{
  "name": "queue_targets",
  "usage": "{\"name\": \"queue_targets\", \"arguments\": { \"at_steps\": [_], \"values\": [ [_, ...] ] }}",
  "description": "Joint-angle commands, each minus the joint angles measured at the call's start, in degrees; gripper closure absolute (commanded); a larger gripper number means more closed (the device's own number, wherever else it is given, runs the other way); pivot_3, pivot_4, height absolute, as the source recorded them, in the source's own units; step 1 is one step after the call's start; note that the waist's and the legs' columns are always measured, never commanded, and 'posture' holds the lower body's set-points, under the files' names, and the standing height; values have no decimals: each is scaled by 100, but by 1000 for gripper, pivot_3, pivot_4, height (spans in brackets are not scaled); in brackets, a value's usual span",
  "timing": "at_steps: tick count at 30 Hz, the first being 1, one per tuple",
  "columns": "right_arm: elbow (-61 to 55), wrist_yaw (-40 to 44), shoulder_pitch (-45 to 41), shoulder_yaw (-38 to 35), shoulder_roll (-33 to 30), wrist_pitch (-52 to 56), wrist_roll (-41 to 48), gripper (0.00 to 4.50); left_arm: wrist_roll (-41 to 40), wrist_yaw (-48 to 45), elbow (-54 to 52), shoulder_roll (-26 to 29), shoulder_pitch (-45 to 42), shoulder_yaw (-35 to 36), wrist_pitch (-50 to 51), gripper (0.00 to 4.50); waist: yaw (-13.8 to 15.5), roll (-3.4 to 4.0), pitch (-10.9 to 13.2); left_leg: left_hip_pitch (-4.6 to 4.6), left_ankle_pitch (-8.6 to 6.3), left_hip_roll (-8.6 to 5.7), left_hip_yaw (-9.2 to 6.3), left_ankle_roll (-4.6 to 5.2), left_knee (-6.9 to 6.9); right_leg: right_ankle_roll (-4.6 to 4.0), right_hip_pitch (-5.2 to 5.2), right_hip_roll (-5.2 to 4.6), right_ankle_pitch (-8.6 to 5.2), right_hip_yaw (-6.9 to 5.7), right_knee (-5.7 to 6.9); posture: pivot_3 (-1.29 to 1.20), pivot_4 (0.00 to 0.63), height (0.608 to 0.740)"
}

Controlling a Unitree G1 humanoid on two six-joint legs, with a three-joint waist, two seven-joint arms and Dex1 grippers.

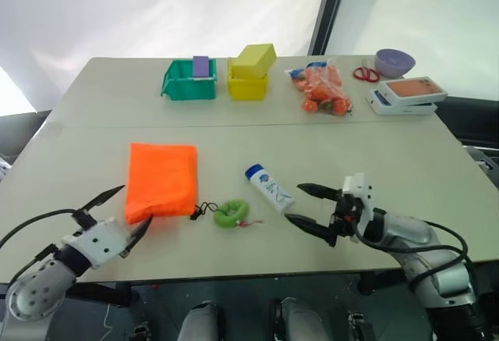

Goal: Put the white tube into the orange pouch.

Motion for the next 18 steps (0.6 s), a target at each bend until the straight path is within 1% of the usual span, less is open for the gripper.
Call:
{"name": "queue_targets", "arguments": {
  "at_steps": [1, 4, 9, 12, 16, 18],
  "values": [
    [-451, -155, -99, 107, 61, 135, 80, 61, 57, -31, 31, 108, -52, -83, -144, 0, -1, 1, 0, 0, 0, 0, 0, 0, 0, 0, 0, 0, 0, 0, 0, 0, 150, 740],
    [-591, -280, -137, 167, 81, 256, 101, 61, 69, -39, 41, 146, -47, -117, -107, 0, -1, 1, 1, 0, 0, 0, 0, 0, -1, 0, 0, 0, 0, 0, 0, 0, 150, 740],
    [-661, -361, -209, 174, 91, 364, 153, 61, 472, 215, 353, 225, -249, -118, -32, 0, 0, 0, 1, 0, 0, 0, 0, 0, -1, 0, -1, 1, 0, -1, 0, 0, 150, 740],
    [-648, -373, -255, 163, 91, 397, 177, 61, 631, 367, 454, 155, -411, -226, 4, 0, 3, -2, 1, 0, 0, 0, 0, 0, -1, 0, -1, 1, 0, -1, 0, 0, 150, 740],
    [-653, -375, -260, 167, 79, 397, 201, 61, 632, 471, 495, -3, -650, -403, 161, 0, 31, -4, -1, 0, 0, -1, 1, 1, 0, 1, 1, 0, 1, -1, 0, 0, 150, 740],
    [-647, -385, -255, 172, 77, 374, 190, 0, 608, 481, 491, -36, -716, -479, 188, 533, 52, -9, -4, 0, 1, 0, 1, 1, 0, 1, 0, 1, 2, -1, 0, 0, 150, 740]
  ]
}}
